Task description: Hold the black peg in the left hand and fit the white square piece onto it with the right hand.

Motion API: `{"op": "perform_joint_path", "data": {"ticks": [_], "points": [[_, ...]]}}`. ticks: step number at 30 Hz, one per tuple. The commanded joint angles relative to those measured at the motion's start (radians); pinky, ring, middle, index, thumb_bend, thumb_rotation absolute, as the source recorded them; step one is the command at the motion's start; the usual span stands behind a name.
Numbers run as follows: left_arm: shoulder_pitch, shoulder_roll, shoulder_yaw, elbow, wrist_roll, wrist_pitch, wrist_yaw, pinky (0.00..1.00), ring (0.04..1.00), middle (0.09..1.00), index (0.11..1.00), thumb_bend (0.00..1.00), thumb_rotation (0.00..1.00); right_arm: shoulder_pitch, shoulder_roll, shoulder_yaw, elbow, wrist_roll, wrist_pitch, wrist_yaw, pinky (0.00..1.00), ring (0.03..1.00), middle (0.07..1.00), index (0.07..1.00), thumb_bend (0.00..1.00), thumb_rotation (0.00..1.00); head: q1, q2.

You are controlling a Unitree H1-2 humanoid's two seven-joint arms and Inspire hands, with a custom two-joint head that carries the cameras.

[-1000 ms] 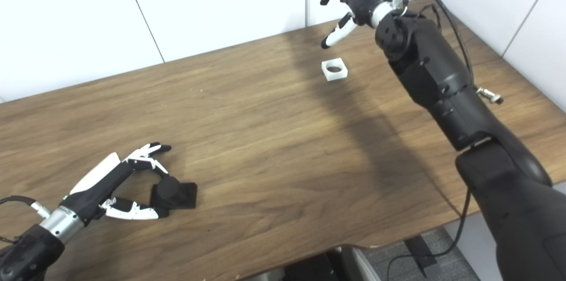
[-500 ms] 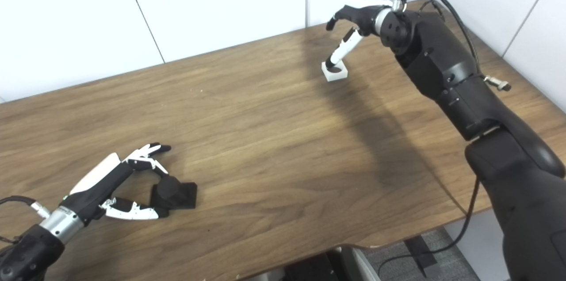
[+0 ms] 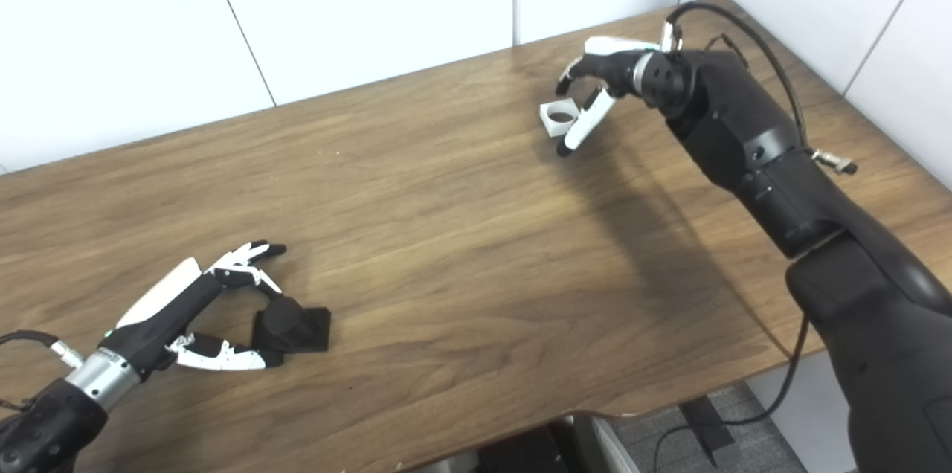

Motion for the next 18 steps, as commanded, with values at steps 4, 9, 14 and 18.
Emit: {"op": "perform_joint_path", "data": {"ticks": [4,9,14,18], "points": [[0.014,0.035,-0.008,-0.006,0.027,0.047,-0.034,0.99,1.000,0.953,0.490,0.52,0.05,-0.041,-0.004,-0.001,0.018,0.006,-0.014,-0.031,0.93,0.986,0.983,0.833,0.97,0.38,-0.001,0.001],[0.020,0.042,-0.011,-0.020,0.034,0.064,-0.039,1.00,1.000,0.955,0.491,0.52,0.05,-0.029,0.008,0.002,0.044,0.017,-0.020,-0.056,0.95,0.978,0.970,0.825,0.95,0.36,0.009,0.007],[0.028,0.041,-0.008,-0.028,0.029,0.076,-0.034,1.00,1.000,0.955,0.491,0.52,0.05,-0.018,0.020,0.007,0.064,0.018,-0.028,-0.093,0.92,0.963,0.960,0.823,0.91,0.33,0.015,0.009],[0.032,0.040,-0.008,-0.034,0.028,0.081,-0.036,0.99,1.000,0.958,0.491,0.52,0.05,-0.012,0.031,0.010,0.089,0.013,-0.042,-0.135,0.91,0.946,0.941,0.812,0.86,0.31,0.023,0.015]]}}
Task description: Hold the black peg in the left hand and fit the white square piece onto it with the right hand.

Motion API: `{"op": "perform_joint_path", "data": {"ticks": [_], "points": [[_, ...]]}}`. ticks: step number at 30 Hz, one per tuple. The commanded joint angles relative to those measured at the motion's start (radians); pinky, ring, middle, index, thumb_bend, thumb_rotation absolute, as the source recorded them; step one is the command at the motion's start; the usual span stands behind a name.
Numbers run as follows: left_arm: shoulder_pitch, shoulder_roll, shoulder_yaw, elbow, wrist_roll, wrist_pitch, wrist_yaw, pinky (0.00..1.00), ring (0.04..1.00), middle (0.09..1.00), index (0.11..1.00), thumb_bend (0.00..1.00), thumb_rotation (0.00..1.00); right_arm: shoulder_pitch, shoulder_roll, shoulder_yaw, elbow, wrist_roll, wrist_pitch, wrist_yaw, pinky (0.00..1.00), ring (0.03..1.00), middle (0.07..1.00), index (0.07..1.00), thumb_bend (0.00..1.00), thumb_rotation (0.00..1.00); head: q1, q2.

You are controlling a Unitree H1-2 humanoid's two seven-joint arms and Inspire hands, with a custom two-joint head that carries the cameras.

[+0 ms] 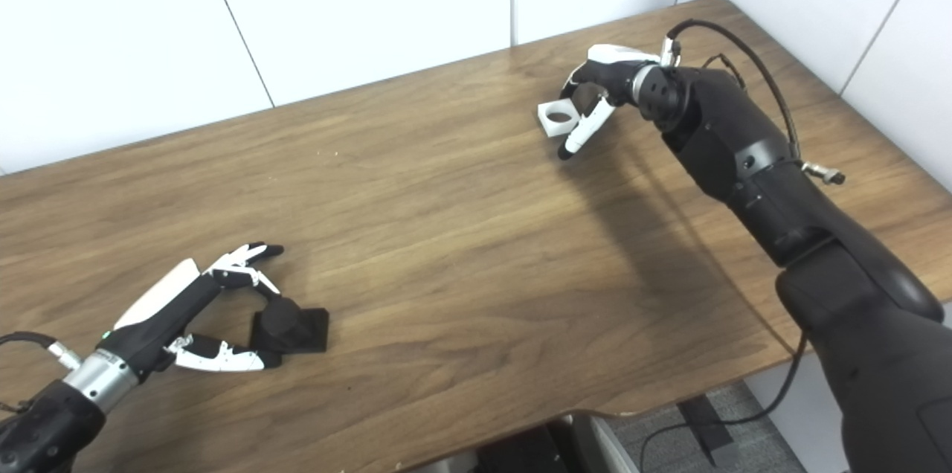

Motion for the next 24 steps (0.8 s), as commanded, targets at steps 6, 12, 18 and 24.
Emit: {"op": "perform_joint_path", "data": {"ticks": [6,12,18,24], "points": [[0.023,0.032,-0.013,-0.008,0.034,0.039,-0.030,0.99,1.000,0.957,0.491,0.52,0.05,0.004,0.026,0.001,0.054,0.000,-0.042,-0.112,0.84,0.902,0.891,0.756,0.80,0.24,0.005,0.007],[0.029,0.030,-0.012,-0.015,0.030,0.050,-0.030,0.99,1.000,0.959,0.490,0.52,0.06,0.018,0.039,0.000,0.089,-0.006,-0.111,-0.213,0.75,0.849,0.840,0.674,0.75,0.19,0.007,0.012],[0.031,0.034,-0.012,-0.016,0.033,0.051,-0.030,1.00,1.000,0.958,0.491,0.52,0.06,0.034,0.051,-0.003,0.104,-0.010,-0.135,-0.283,0.76,0.825,0.809,0.531,0.57,0.14,0.011,0.017],[0.031,0.034,-0.010,-0.014,0.022,0.052,-0.033,1.00,1.000,0.960,0.490,0.52,0.06,0.044,0.058,-0.010,0.106,-0.001,-0.135,-0.311,0.77,0.821,0.790,0.489,0.51,0.14,0.012,0.020]]}}
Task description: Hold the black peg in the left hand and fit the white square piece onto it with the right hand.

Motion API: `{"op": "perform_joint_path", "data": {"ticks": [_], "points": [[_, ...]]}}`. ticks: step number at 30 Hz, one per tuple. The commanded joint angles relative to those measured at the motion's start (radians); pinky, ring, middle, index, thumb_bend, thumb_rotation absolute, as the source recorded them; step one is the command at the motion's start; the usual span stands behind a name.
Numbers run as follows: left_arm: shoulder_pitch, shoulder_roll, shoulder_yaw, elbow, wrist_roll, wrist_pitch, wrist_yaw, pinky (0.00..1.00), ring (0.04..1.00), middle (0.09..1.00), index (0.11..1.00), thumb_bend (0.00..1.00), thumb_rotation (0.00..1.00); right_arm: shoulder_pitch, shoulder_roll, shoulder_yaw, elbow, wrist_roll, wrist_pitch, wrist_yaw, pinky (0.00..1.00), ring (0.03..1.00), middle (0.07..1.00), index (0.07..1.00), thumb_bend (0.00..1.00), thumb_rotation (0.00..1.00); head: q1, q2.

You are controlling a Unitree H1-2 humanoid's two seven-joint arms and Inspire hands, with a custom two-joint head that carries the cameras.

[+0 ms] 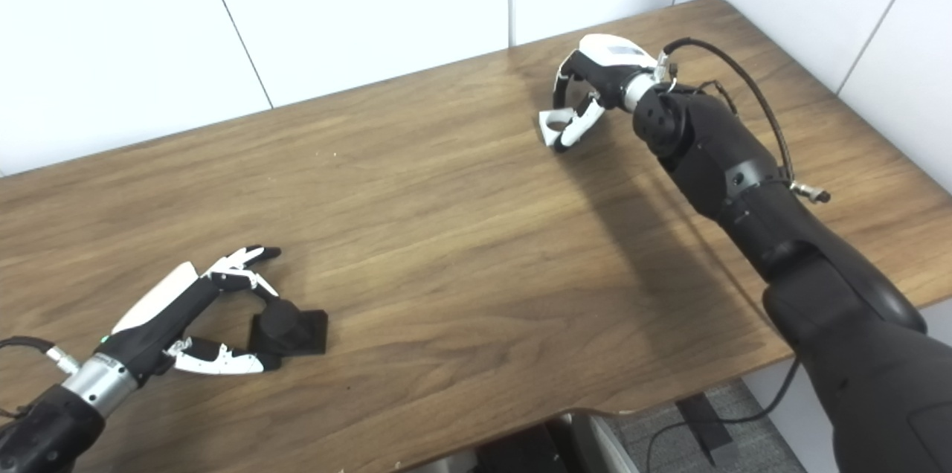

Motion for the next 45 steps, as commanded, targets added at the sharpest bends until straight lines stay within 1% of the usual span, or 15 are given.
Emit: {"op": "perform_joint_path", "data": {"ticks": [1,7,19,22,26,28,30,31,33,34,41,42,45], "points": [[0.019,0.034,-0.011,0.010,0.016,0.021,-0.033,1.00,1.000,0.960,0.490,0.52,0.06,0.007,0.010,0.012,0.023,-0.020,0.010,-0.010,0.77,0.821,0.789,0.487,0.51,0.14,0.000,0.002],[0.018,0.036,-0.013,0.004,0.017,0.027,-0.038,1.00,1.000,0.962,0.491,0.52,0.06,0.010,0.009,0.023,0.028,-0.024,0.003,-0.019,0.76,0.819,0.785,0.485,0.51,0.14,0.002,0.005],[0.017,0.038,-0.012,-0.003,0.012,0.040,-0.045,1.00,1.000,0.962,0.491,0.52,0.06,0.010,0.007,0.027,0.043,-0.018,-0.013,-0.034,0.75,0.807,0.775,0.486,0.52,0.13,0.007,0.014],[0.015,0.038,-0.013,0.000,0.011,0.038,-0.045,1.00,1.000,0.963,0.491,0.52,0.06,0.012,0.004,0.026,0.028,-0.016,-0.020,-0.033,0.75,0.810,0.776,0.486,0.52,0.13,0.009,0.015],[0.014,0.039,-0.013,0.003,0.015,0.039,-0.044,1.00,1.000,0.964,0.491,0.52,0.06,0.017,0.000,0.024,-0.027,-0.009,-0.027,-0.021,0.77,0.818,0.776,0.485,0.52,0.13,0.009,0.016],[0.013,0.039,-0.014,0.003,0.018,0.040,-0.043,1.00,1.000,0.964,0.491,0.52,0.06,0.020,0.001,0.017,-0.054,0.003,-0.037,-0.016,0.79,0.830,0.779,0.485,0.52,0.13,0.022,0.019],[0.012,0.037,-0.013,0.004,0.015,0.040,-0.044,1.00,1.000,0.964,0.491,0.52,0.06,0.022,0.000,0.014,-0.079,0.009,-0.046,-0.012,0.81,0.839,0.780,0.485,0.52,0.13,0.049,0.024],[0.011,0.036,-0.014,0.005,0.013,0.040,-0.044,1.00,1.000,0.964,0.491,0.52,0.06,0.023,-0.001,0.014,-0.091,0.008,-0.050,-0.011,0.82,0.841,0.780,0.485,0.52,0.13,0.057,0.026],[0.008,0.033,-0.016,0.006,0.014,0.040,-0.044,1.00,1.000,0.964,0.491,0.52,0.06,0.024,-0.004,0.013,-0.121,0.010,-0.055,-0.002,0.82,0.844,0.782,0.485,0.51,0.14,0.096,0.033],[0.007,0.031,-0.019,0.006,0.018,0.042,-0.044,1.00,1.000,0.964,0.491,0.52,0.06,0.024,-0.005,0.012,-0.136,0.011,-0.057,0.002,0.83,0.846,0.783,0.485,0.51,0.14,0.101,0.034],[0.001,0.013,-0.038,0.002,0.040,0.072,-0.042,1.00,1.000,0.968,0.491,0.52,0.06,0.040,-0.013,0.001,-0.237,0.014,-0.109,0.017,0.80,0.817,0.773,0.485,0.52,0.14,0.219,0.053],[0.000,0.011,-0.040,0.001,0.043,0.077,-0.042,1.00,1.000,0.969,0.491,0.52,0.06,0.042,-0.014,0.000,-0.247,0.014,-0.114,0.020,0.80,0.813,0.773,0.485,0.52,0.14,0.219,0.053],[-0.002,0.003,-0.048,-0.004,0.047,0.088,-0.042,1.00,1.000,0.970,0.491,0.52,0.07,0.052,-0.014,-0.007,-0.306,0.018,-0.126,0.036,0.78,0.805,0.774,0.485,0.52,0.14,0.253,0.055]]}}
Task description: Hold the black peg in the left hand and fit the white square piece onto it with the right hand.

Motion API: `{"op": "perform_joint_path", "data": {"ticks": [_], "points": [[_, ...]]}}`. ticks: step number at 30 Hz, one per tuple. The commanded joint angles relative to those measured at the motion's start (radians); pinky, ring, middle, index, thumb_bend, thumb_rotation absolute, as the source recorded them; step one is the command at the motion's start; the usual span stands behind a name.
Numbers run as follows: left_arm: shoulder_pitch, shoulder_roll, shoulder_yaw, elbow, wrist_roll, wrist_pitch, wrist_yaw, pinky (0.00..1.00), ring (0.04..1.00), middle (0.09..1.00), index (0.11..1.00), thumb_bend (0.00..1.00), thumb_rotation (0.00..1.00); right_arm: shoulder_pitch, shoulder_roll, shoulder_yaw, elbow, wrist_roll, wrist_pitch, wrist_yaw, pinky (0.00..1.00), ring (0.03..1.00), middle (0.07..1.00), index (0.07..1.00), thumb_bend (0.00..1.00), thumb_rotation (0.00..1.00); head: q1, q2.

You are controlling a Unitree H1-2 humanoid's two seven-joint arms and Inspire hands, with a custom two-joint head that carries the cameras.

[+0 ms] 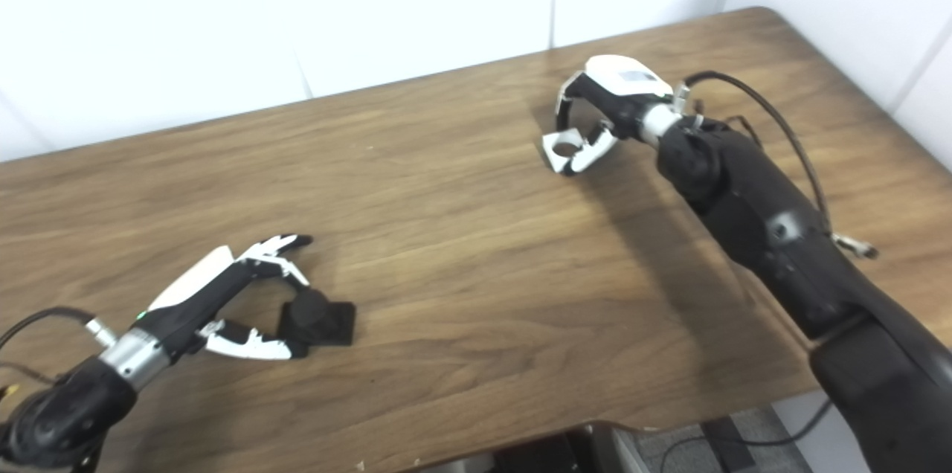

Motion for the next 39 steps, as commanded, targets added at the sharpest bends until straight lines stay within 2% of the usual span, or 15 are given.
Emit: {"op": "perform_joint_path", "data": {"ticks": [1,6,13,16,21,27,32,39], "points": [[0.007,0.004,-0.029,0.007,0.044,0.062,-0.038,1.00,1.000,0.970,0.491,0.52,0.07,-0.042,-0.014,-0.022,-0.069,0.007,-0.034,0.005,0.78,0.803,0.774,0.485,0.52,0.14,0.012,0.003],[0.003,-0.008,-0.038,0.009,0.055,0.072,-0.032,1.00,1.000,0.973,0.491,0.52,0.07,-0.036,-0.008,-0.032,-0.145,0.028,-0.036,0.044,0.78,0.820,0.783,0.484,0.52,0.14,0.052,0.009],[-0.002,-0.027,-0.044,0.019,0.061,0.077,-0.027,1.00,1.000,0.975,0.491,0.52,0.07,-0.026,-0.002,-0.036,-0.227,0.051,-0.080,0.081,0.74,0.812,0.776,0.483,0.52,0.14,0.106,0.018],[-0.004,-0.033,-0.047,0.018,0.066,0.082,-0.026,1.00,1.000,0.975,0.491,0.52,0.07,-0.020,0.008,-0.036,-0.284,0.062,-0.065,0.115,0.74,0.820,0.781,0.483,0.52,0.14,0.127,0.022],[-0.008,-0.043,-0.052,0.017,0.071,0.088,-0.021,1.00,1.000,0.972,0.491,0.52,0.07,-0.014,0.030,-0.035,-0.351,0.081,-0.076,0.149,0.72,0.812,0.777,0.482,0.52,0.14,0.161,0.032],[-0.013,-0.051,-0.057,0.016,0.085,0.101,-0.020,1.00,1.000,0.972,0.491,0.52,0.08,-0.003,0.060,-0.038,-0.426,0.142,-0.070,0.196,0.66,0.793,0.771,0.482,0.52,0.14,0.191,0.043],[-0.013,-0.059,-0.057,0.015,0.088,0.107,-0.018,1.00,1.000,0.970,0.491,0.52,0.08,0.006,0.082,-0.029,-0.478,0.152,-0.075,0.223,0.63,0.773,0.764,0.481,0.52,0.14,0.210,0.047],[-0.018,-0.063,-0.063,0.013,0.096,0.111,-0.019,1.00,1.000,0.972,0.491,0.52,0.08,0.026,0.120,-0.014,-0.540,0.170,-0.066,0.259,0.64,0.786,0.760,0.481,0.52,0.14,0.234,0.052]]}}
